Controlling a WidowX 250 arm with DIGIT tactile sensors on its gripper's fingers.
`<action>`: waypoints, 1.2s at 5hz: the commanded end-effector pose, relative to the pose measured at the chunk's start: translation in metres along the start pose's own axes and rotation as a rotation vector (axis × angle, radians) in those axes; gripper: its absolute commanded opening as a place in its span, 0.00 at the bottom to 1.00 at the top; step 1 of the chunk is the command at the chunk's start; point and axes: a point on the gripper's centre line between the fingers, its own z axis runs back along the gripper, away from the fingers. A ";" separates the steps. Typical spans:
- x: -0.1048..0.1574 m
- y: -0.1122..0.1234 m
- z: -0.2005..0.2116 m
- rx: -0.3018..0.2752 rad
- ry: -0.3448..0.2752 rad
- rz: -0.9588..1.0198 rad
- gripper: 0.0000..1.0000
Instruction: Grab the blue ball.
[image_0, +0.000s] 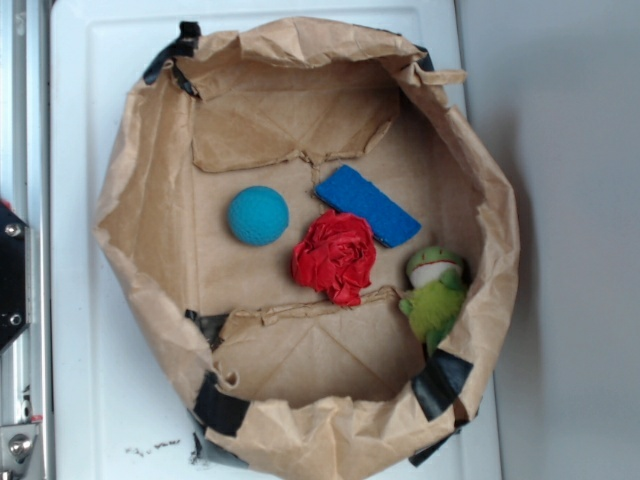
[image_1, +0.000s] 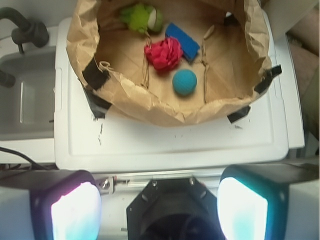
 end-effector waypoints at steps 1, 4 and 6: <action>0.003 0.002 0.002 0.005 -0.013 0.018 1.00; 0.049 0.001 -0.028 0.003 -0.001 0.021 1.00; 0.110 0.009 -0.066 -0.076 -0.101 -0.158 1.00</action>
